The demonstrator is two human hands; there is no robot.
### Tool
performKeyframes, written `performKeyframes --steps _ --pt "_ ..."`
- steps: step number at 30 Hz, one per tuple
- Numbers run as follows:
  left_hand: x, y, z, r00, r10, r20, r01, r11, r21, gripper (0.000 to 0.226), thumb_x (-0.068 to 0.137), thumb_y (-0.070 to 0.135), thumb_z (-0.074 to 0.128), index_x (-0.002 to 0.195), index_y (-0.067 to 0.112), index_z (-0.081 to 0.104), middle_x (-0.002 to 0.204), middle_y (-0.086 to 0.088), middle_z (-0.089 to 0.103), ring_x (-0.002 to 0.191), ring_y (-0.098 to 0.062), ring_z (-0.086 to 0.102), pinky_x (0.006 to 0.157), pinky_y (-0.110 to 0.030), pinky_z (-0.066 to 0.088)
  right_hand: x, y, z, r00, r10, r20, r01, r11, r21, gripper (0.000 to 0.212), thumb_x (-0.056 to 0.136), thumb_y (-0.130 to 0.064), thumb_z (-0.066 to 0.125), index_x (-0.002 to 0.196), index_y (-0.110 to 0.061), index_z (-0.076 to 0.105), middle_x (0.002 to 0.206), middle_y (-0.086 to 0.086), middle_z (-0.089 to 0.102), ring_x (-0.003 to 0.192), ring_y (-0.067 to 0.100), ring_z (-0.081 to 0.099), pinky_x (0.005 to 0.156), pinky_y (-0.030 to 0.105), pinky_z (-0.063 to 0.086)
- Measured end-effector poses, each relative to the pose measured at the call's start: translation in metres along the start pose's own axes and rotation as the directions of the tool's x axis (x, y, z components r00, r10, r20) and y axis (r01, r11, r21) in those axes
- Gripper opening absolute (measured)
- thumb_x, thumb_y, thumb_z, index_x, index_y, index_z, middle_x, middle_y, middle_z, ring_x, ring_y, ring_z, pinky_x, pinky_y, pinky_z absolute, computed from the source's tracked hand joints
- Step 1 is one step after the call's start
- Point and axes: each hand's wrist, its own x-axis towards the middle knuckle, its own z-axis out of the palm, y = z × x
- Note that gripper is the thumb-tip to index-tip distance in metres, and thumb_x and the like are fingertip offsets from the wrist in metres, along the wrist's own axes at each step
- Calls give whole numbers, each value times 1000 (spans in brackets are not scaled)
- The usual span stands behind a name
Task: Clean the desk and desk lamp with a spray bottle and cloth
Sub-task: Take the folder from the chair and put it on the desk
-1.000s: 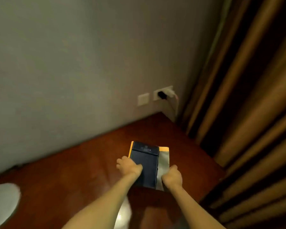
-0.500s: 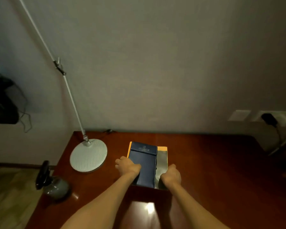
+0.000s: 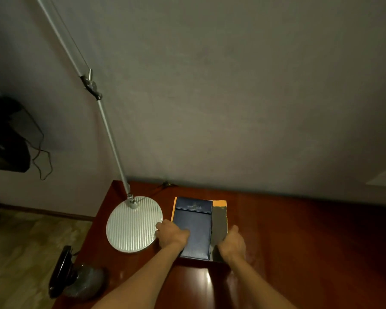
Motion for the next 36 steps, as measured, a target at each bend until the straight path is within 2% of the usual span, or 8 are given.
performKeyframes --steps 5,11,17,23,26,29,32,36 --pt "36 1 5 1000 -27 -3 27 999 32 67 76 34 72 127 0 45 134 -16 41 123 -33 44 101 -37 40 27 -15 15 998 7 63 -4 999 -45 42 91 -2 52 130 -4 35 108 10 62 96 23 62 73 28 51" --pt "68 0 25 997 -78 22 75 989 125 66 79 41 68 127 2 47 132 -15 45 123 -29 44 103 -34 39 52 -20 32 993 41 108 -32 996 -78 38 87 -1 56 121 -6 41 108 8 62 96 22 62 66 26 51" --pt "72 9 40 993 -120 -3 117 964 239 70 79 38 66 132 0 39 132 -16 38 121 -29 45 97 -35 44 61 -16 46 991 53 126 -29 982 -188 35 91 -9 56 122 -9 42 116 9 60 105 24 61 84 33 55" --pt "75 16 43 983 -182 13 165 919 357 70 80 35 67 136 4 39 133 -13 40 119 -26 50 95 -36 46 60 -15 51 992 31 122 4 962 -275 49 87 -13 57 130 -11 34 130 9 47 122 26 45 93 34 46" --pt "74 16 44 988 -152 1 139 909 393 72 79 30 67 138 5 34 133 -12 44 120 -28 51 96 -39 45 51 -17 49 999 13 43 4 933 -361 47 88 -18 59 128 -11 37 128 8 45 118 23 47 93 30 43" --pt "73 14 44 998 -52 40 27 880 473 75 82 33 64 139 11 20 133 -13 44 121 -28 50 95 -40 44 45 -18 51 991 -99 -89 60 929 -366 46 81 -14 68 120 -7 44 115 12 53 102 25 56 81 34 48" --pt "70 10 41 998 -4 62 -28 856 517 86 83 35 61 147 16 7 138 -15 42 125 -29 47 98 -41 44 42 -12 54 982 -182 59 190 884 -427 44 90 -8 51 131 -12 38 129 12 42 117 26 44 95 34 43" --pt "60 13 30 995 59 86 -95 847 523 73 86 36 57 144 16 19 137 -13 41 125 -28 46 98 -39 44 41 -13 36 973 -198 117 229 888 -398 43 90 -12 50 133 -15 43 134 11 41 124 26 39 97 32 39"
